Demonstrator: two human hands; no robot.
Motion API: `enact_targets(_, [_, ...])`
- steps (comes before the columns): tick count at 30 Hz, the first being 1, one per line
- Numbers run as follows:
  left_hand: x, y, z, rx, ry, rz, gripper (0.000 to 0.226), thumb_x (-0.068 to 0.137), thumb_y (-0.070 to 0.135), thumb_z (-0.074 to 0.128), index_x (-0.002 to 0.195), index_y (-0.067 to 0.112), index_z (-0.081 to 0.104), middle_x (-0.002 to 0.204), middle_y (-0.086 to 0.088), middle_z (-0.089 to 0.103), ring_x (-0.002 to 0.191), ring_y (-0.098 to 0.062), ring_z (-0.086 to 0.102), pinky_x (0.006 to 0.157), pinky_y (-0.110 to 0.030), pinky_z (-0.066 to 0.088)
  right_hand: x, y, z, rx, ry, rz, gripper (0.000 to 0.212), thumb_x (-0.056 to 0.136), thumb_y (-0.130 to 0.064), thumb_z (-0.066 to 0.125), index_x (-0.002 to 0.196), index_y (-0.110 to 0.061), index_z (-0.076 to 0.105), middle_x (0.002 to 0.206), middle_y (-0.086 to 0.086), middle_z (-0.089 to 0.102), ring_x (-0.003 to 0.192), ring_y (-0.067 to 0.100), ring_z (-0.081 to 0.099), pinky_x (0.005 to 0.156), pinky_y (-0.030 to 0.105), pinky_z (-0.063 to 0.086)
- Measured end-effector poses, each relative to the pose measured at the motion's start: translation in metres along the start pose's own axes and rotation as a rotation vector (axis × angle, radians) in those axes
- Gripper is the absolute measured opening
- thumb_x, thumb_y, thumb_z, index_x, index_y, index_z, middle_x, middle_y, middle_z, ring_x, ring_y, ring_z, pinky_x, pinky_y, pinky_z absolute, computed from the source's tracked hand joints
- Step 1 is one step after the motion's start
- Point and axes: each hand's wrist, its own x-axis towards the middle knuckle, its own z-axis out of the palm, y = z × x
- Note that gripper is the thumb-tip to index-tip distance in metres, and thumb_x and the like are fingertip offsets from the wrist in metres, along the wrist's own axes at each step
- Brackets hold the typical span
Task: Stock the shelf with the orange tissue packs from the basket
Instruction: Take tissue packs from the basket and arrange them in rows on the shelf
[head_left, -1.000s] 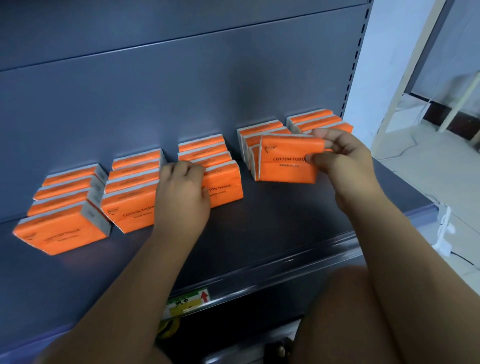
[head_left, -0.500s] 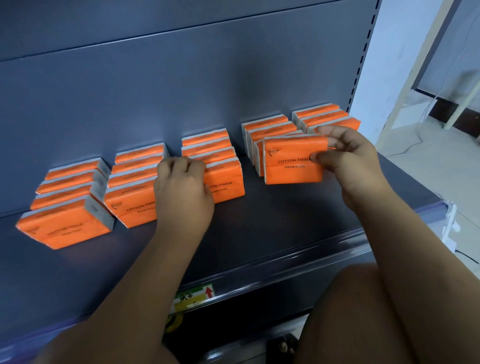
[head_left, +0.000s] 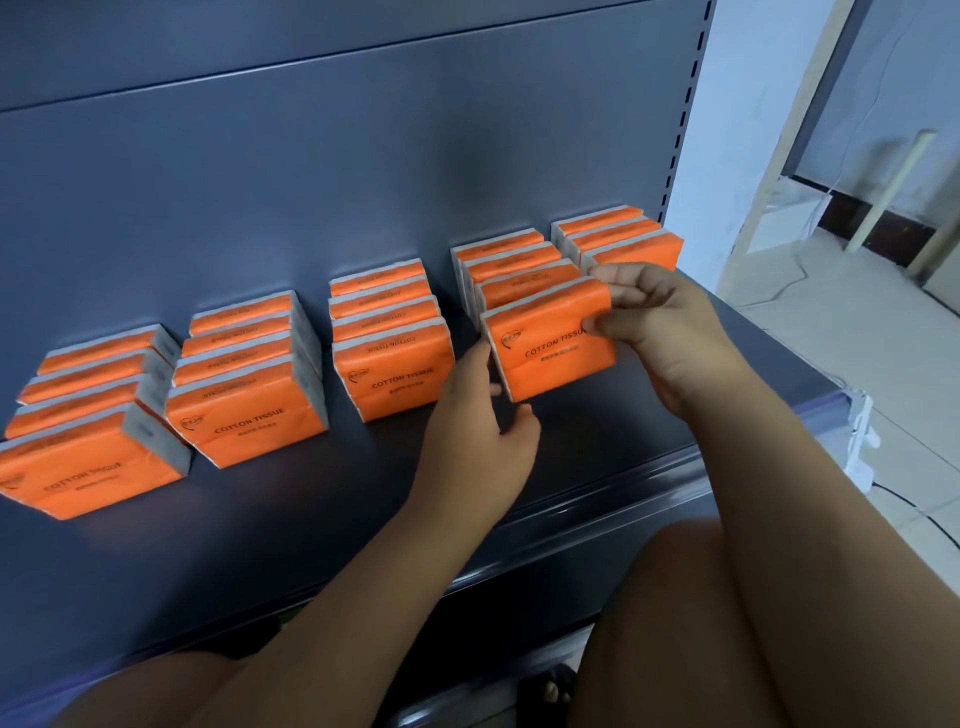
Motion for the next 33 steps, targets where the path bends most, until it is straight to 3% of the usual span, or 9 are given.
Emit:
enact_targets(4, [0.007,0.006,0.0,-0.255,-0.057,-0.171,0.058,0.095,0.008,0.066,0.142,0.037,0.053,0.132,0.024,0.059,0.121,0.0,0.058,0.09,-0.021,0.052,0.001,0.007,-0.002,-0.176,0.073,0.003,0.044,0.078,0.007,0.074,0.112,-0.021,0.075,0.101,0.0,0.077,0.098,0.019,0.075,0.091,0.045,0.061])
enact_targets(7, [0.013,0.007,0.001,-0.435,-0.088,-0.303,0.052,0.096,0.009,0.066,0.141,0.034,0.057,0.133,0.021,0.064,0.126,-0.003,0.059,0.106,-0.031,0.05,0.003,0.01,0.003,-0.265,0.09,0.026,0.047,0.074,-0.008,0.073,0.116,-0.028,0.074,0.1,0.005,0.075,0.096,0.023,0.074,0.092,0.051,0.06])
enact_targets(10, [0.018,0.002,0.001,-0.441,-0.166,-0.315,0.062,0.096,0.01,0.068,0.15,0.034,0.049,0.142,0.02,0.06,0.133,-0.002,0.054,0.113,-0.033,0.045,0.005,0.01,0.008,-0.296,0.095,0.065,0.048,0.074,-0.015,0.073,0.12,-0.027,0.071,0.103,0.002,0.075,0.097,0.023,0.073,0.092,0.052,0.06])
enact_targets(14, [0.024,-0.008,-0.002,-0.452,-0.244,-0.312,0.078,0.091,0.011,0.074,0.157,0.035,0.04,0.151,0.02,0.052,0.142,-0.001,0.045,0.119,-0.034,0.04,0.007,0.011,0.014,-0.33,0.12,0.087,0.032,0.084,-0.007,0.073,0.113,-0.022,0.069,0.105,-0.003,0.073,0.101,0.02,0.07,0.095,0.048,0.058])
enact_targets(18, [0.026,-0.016,-0.001,-0.405,-0.211,-0.296,0.09,0.086,-0.001,0.075,0.158,0.037,0.036,0.155,0.02,0.047,0.146,-0.003,0.04,0.12,-0.037,0.04,0.007,0.01,0.021,-0.363,0.104,0.103,0.027,0.089,-0.011,0.072,0.114,-0.019,0.067,0.107,-0.002,0.07,0.103,0.019,0.067,0.09,0.041,0.058])
enact_targets(24, [0.025,-0.019,0.004,-0.413,-0.158,-0.293,0.086,0.087,-0.006,0.073,0.156,0.033,0.038,0.152,0.021,0.047,0.145,-0.002,0.04,0.117,-0.03,0.039,0.004,0.007,0.025,-0.393,0.117,0.116,0.026,0.091,-0.012,0.069,0.115,-0.021,0.065,0.104,-0.005,0.068,0.1,0.015,0.065,0.088,0.039,0.057])
enact_targets(28, [0.027,-0.018,0.003,-0.405,-0.146,-0.294,0.084,0.089,-0.004,0.072,0.157,0.032,0.038,0.155,0.018,0.047,0.145,-0.002,0.04,0.113,-0.024,0.039,0.002,0.005,0.028,-0.407,0.119,0.117,0.03,0.091,-0.014,0.069,0.12,-0.02,0.064,0.107,-0.005,0.068,0.104,0.017,0.065,0.091,0.04,0.056])
enact_targets(33, [0.027,-0.019,0.003,-0.349,-0.156,-0.278,0.087,0.091,-0.009,0.066,0.16,0.034,0.034,0.148,0.026,0.048,0.144,0.001,0.04,0.12,-0.034,0.038,-0.001,0.003,0.031,-0.387,0.132,0.118,0.049,0.091,-0.019,0.069,0.138,-0.02,0.055,0.123,-0.002,0.065,0.113,0.02,0.062,0.097,0.044,0.054])
